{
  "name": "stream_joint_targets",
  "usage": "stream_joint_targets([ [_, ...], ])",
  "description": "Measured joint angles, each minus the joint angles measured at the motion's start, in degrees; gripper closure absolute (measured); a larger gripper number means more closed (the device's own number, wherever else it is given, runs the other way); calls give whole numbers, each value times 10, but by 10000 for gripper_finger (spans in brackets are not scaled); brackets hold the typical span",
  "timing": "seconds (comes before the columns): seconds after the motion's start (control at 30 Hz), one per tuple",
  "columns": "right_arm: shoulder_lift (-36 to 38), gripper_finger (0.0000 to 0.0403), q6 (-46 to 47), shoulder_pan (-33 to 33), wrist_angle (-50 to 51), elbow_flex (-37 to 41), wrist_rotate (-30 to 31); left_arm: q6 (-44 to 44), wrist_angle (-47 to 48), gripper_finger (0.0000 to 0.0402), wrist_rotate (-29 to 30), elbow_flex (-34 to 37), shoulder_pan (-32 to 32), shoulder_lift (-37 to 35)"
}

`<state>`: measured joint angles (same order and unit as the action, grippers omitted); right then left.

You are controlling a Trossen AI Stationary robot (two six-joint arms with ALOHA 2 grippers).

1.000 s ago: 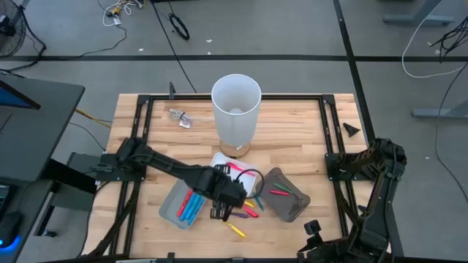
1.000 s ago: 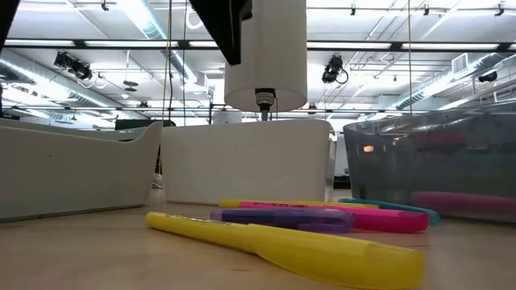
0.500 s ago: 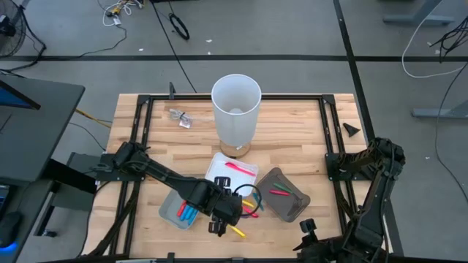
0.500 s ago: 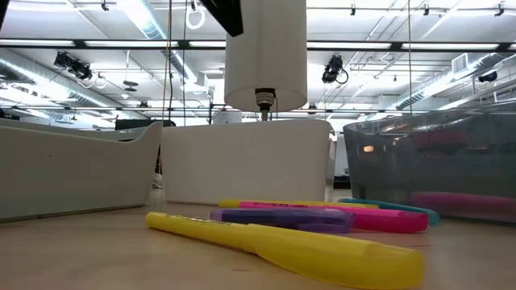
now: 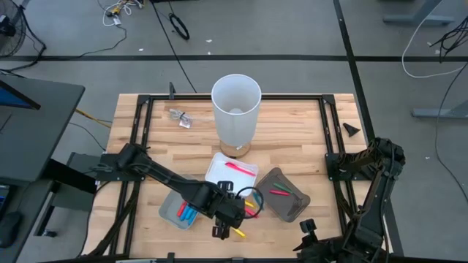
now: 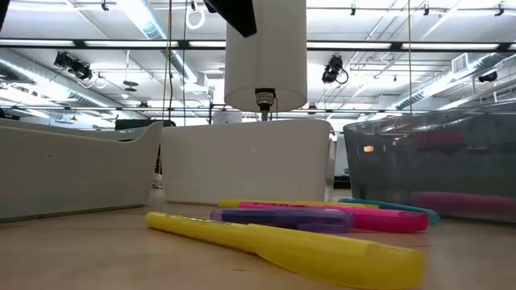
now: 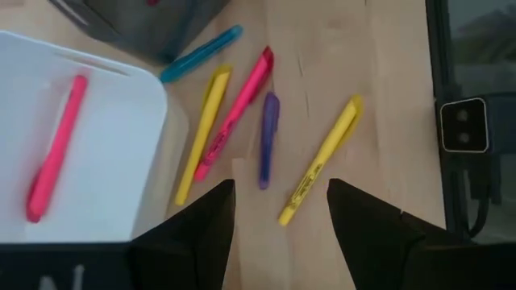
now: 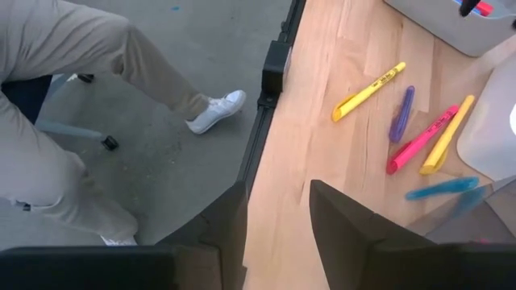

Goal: Pick & Place Markers
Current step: Put the purple pen in the black bin

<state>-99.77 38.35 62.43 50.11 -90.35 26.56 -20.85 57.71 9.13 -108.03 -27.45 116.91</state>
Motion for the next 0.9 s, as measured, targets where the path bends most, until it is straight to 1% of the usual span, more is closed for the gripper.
stream_joint_targets([
  [0.6, 0, 266, 3, 0, -5, 0, -6, -36, -26, 197, -10, 0, 6, 76],
  [0.9, 0, 266, 2, 0, -12, 0, -6, -31, -32, 197, -13, 3, 10, 117],
])
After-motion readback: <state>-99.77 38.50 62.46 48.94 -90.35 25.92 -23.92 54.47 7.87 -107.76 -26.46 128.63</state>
